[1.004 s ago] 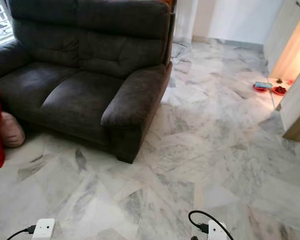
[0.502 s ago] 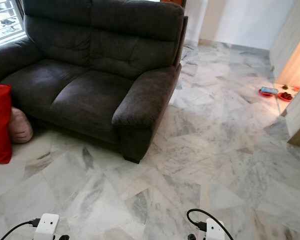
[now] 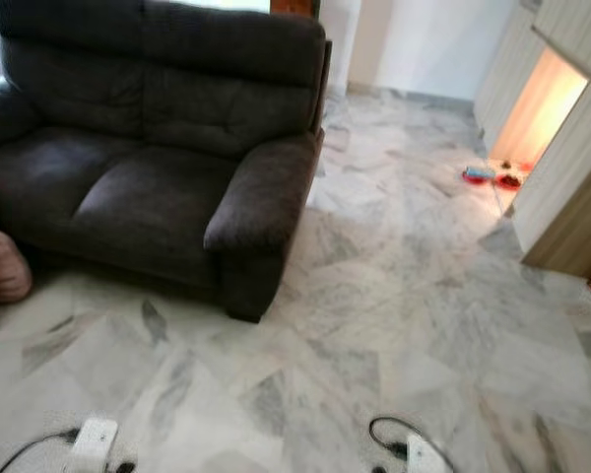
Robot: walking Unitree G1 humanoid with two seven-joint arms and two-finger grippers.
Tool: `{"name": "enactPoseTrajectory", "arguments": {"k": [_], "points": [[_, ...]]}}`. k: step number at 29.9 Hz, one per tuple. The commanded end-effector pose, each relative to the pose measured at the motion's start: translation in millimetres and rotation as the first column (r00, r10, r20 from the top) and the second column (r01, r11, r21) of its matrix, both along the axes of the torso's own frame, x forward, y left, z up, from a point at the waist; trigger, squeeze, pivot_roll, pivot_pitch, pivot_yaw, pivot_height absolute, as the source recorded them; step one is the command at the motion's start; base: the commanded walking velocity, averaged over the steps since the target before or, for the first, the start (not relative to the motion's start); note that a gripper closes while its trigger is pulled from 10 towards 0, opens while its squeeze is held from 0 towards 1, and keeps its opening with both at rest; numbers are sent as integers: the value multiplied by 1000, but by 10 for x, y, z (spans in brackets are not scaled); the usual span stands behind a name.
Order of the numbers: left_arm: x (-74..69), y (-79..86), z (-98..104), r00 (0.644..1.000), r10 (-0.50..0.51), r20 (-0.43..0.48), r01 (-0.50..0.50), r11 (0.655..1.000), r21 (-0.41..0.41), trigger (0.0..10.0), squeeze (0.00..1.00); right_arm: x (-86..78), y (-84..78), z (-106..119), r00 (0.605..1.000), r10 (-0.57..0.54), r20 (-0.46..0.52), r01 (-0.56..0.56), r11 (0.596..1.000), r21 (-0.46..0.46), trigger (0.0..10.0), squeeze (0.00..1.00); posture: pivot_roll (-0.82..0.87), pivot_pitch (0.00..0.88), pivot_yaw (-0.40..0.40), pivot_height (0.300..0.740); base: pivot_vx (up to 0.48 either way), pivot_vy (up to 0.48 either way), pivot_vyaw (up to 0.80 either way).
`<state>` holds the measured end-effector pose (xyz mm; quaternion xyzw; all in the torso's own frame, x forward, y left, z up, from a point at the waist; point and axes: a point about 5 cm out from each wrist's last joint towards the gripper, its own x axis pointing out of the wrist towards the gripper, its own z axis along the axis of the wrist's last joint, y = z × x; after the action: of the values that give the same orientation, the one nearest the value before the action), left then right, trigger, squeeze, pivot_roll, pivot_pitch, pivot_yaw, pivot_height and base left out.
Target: Move the pillow to the sofa from floor
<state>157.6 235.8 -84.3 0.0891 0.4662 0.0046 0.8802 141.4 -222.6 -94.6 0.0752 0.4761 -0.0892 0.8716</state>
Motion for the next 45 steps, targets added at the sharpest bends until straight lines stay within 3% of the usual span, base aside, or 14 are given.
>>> {"name": "enactPoseTrajectory", "arguments": {"k": [1, 45], "points": [[106, 65, 63, 999, 16, 34, -16, 1000, 13, 10000, 0, 11, 60, -10, 1000, 4, -4, -4, 1000, 10, 10000, 0, -54, 0, -44, 740, 0, 382, 0], [106, 86, 66, 998, 52, 35, -52, 999, 4, 10000, 0, 22, 78, -10, 1000, -10, 0, 10, 1000, 14, 10000, 0, -44, 0, -37, 740, 0, 386, -133]]}}
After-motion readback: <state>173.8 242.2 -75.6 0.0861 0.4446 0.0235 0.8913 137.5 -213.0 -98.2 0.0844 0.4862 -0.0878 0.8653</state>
